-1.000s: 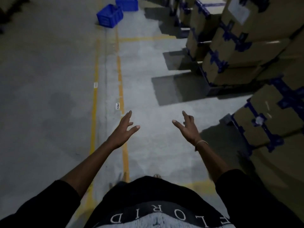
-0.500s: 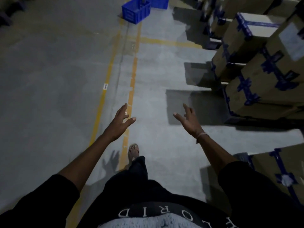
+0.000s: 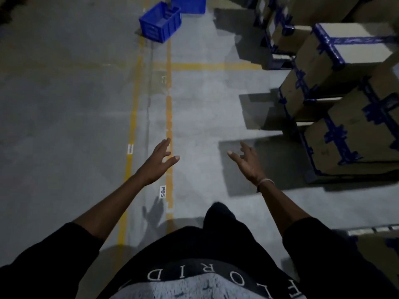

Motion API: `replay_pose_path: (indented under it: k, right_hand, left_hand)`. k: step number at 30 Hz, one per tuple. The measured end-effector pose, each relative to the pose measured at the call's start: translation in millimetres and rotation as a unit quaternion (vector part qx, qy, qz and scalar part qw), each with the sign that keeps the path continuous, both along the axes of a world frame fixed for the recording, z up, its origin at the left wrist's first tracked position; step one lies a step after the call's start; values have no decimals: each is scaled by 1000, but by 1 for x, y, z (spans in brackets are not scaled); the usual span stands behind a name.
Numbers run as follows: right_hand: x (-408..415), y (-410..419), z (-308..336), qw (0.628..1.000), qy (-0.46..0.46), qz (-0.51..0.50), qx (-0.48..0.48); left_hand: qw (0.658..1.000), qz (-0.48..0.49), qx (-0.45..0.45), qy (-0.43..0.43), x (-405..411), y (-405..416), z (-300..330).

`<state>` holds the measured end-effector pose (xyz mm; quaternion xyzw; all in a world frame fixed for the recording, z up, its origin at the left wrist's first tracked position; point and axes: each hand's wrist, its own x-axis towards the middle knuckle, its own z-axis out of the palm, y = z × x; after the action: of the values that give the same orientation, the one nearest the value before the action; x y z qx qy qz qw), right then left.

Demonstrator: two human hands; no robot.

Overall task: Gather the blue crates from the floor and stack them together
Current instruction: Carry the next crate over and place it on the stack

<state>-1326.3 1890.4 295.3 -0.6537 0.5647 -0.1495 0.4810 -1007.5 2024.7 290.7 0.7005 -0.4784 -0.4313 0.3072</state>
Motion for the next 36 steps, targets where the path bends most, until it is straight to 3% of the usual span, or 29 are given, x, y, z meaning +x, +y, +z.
replay_pose_path:
  k: [8, 15, 22, 32, 36]
  right_hand:
    - [75, -220, -30, 1000, -10, 0, 25]
    - [152, -421, -8, 999, 2, 36, 14]
    - [231, -574, 9, 997, 17, 79, -5]
    - [379, -797, -12, 998, 28, 60, -9]
    - [448, -875, 2, 998, 20, 58, -22]
  left_hand:
    - [999, 42, 4, 16, 77, -189, -26]
    - [998, 58, -4, -7, 134, -365, -1]
    - [993, 111, -12, 31, 195, -503, 5]
    - [992, 122, -2, 36, 355, -735, -23]
    - [996, 83, -16, 23, 424, -830, -16]
